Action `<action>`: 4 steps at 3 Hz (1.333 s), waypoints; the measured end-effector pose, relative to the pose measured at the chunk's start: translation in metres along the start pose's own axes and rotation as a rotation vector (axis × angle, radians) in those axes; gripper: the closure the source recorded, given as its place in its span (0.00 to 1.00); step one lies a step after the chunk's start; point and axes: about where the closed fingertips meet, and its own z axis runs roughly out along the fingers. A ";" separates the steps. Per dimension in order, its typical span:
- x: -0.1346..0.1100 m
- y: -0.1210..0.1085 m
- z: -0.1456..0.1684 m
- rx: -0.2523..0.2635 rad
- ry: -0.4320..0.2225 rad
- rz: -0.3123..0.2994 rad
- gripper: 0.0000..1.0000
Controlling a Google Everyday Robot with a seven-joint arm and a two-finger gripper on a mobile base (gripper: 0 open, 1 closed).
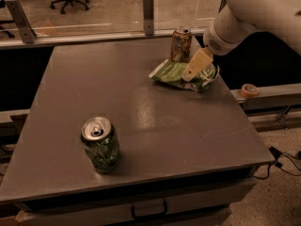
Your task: Move green jalapeno chip bag near orange can
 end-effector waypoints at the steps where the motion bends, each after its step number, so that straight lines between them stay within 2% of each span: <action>1: 0.000 0.000 0.000 0.000 -0.001 0.000 0.00; 2: 0.011 -0.032 -0.043 0.048 -0.112 0.041 0.00; 3: 0.019 -0.068 -0.118 0.166 -0.227 0.055 0.00; 4: 0.024 -0.071 -0.123 0.173 -0.233 0.059 0.00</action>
Offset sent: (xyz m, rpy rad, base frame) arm -0.0133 -0.0752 0.0811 0.1815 -0.1866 -0.0302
